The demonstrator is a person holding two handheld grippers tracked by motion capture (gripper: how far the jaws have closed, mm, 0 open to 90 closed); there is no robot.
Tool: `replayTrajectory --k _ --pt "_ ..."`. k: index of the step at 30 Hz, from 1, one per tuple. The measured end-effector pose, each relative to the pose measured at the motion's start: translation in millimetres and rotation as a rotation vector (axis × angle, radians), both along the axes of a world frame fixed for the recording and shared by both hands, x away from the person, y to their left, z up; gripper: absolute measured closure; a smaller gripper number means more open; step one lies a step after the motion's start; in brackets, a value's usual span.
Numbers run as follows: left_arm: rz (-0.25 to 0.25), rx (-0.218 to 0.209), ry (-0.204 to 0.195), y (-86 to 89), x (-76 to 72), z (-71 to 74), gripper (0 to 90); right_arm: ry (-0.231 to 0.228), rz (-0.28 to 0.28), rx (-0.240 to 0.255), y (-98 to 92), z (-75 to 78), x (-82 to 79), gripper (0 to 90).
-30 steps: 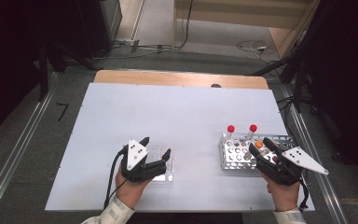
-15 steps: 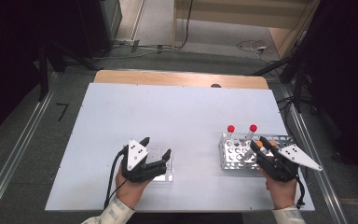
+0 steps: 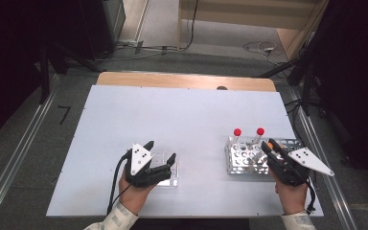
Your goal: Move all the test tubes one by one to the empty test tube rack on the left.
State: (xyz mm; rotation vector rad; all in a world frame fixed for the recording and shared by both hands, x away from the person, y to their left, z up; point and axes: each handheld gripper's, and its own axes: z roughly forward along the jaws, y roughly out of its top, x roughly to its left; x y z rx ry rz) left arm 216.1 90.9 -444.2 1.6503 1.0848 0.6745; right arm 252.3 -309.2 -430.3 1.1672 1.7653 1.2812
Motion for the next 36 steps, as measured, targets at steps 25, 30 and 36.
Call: replayTrajectory --k 25,30,36 --pt "-0.058 0.04 -0.071 -21.2 -15.2 11.6 21.7 -0.071 0.145 0.06 26.9 51.7 -25.1 67.2" --pt "-0.098 0.059 -0.081 -29.1 -19.8 13.0 23.5 -0.047 0.216 0.064 50.6 45.2 -25.0 67.2" --pt "-0.152 0.067 -0.064 -40.2 -22.2 12.1 26.1 0.002 0.301 0.043 82.1 32.8 -21.7 67.2"
